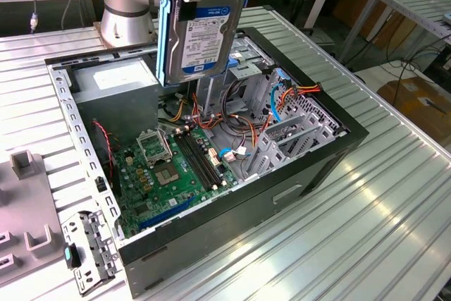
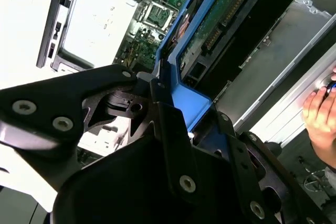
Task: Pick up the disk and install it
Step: 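Insert the disk into the insertion slot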
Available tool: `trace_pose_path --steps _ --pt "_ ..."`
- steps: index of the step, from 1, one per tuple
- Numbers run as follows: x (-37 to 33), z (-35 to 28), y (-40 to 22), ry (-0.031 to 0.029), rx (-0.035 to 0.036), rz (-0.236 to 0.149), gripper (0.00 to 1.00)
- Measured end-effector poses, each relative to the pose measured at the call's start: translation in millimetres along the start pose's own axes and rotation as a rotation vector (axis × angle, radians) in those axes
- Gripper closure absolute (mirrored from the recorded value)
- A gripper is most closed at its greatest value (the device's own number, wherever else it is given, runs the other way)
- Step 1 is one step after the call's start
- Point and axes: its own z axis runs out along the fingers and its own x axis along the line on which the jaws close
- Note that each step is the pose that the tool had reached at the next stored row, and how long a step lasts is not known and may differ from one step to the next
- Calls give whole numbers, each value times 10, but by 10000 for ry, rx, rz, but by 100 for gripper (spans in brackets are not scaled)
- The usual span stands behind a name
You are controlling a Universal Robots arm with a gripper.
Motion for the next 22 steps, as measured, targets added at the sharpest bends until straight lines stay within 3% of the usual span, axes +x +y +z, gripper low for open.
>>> trace_pose_path --steps 14,22 --pt "5 0 -12 0 0 0 63" --pt "100 -1 -15 0 0 0 63"
